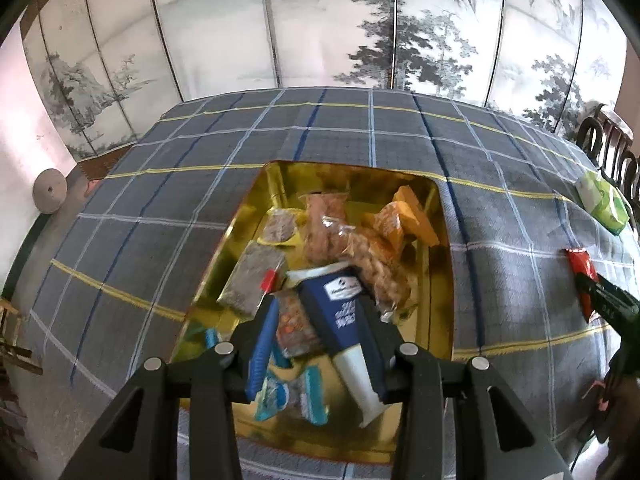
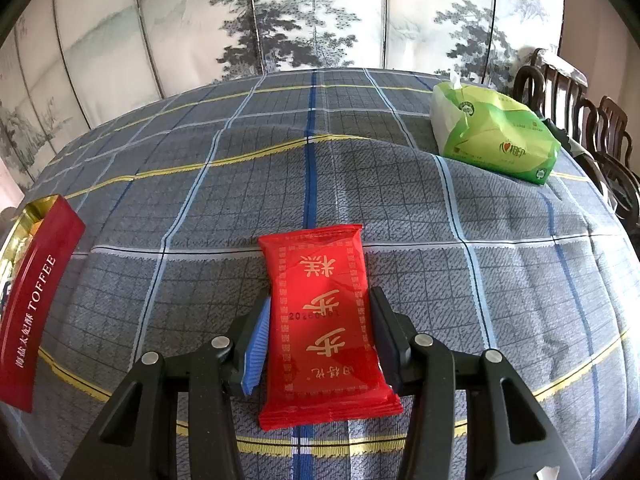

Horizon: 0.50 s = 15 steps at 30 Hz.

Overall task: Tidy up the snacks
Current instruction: 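Lower the peanut bag into the tray and open the left gripper, then carry the red cake packet over the gold tray with the right gripper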

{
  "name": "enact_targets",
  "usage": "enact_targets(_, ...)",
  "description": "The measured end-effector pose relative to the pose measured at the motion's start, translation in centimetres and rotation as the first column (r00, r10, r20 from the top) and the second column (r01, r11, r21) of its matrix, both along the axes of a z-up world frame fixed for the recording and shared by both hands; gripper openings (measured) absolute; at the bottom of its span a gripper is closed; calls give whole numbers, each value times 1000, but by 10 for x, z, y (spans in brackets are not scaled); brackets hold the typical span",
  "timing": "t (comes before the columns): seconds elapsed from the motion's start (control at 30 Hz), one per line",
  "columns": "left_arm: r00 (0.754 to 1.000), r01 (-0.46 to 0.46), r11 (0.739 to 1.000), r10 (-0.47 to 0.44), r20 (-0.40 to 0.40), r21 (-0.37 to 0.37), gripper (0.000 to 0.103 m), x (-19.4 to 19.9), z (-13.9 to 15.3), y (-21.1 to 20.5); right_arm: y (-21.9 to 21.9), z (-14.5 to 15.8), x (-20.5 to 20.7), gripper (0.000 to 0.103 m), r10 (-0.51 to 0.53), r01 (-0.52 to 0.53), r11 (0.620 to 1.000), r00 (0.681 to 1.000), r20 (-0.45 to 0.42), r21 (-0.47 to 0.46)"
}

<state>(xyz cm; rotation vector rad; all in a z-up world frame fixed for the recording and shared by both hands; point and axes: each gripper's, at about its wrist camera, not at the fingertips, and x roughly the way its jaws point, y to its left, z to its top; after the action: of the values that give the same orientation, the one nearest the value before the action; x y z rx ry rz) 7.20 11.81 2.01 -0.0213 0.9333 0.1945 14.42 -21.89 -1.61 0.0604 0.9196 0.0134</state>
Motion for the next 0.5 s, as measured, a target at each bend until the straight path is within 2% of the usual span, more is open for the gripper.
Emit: enact_targets(0.5, 1000, -11, 999, 10, 20, 48, 41, -27, -1, 5, 4, 3, -7, 42, 0, 0, 1000, 1000, 4, -10)
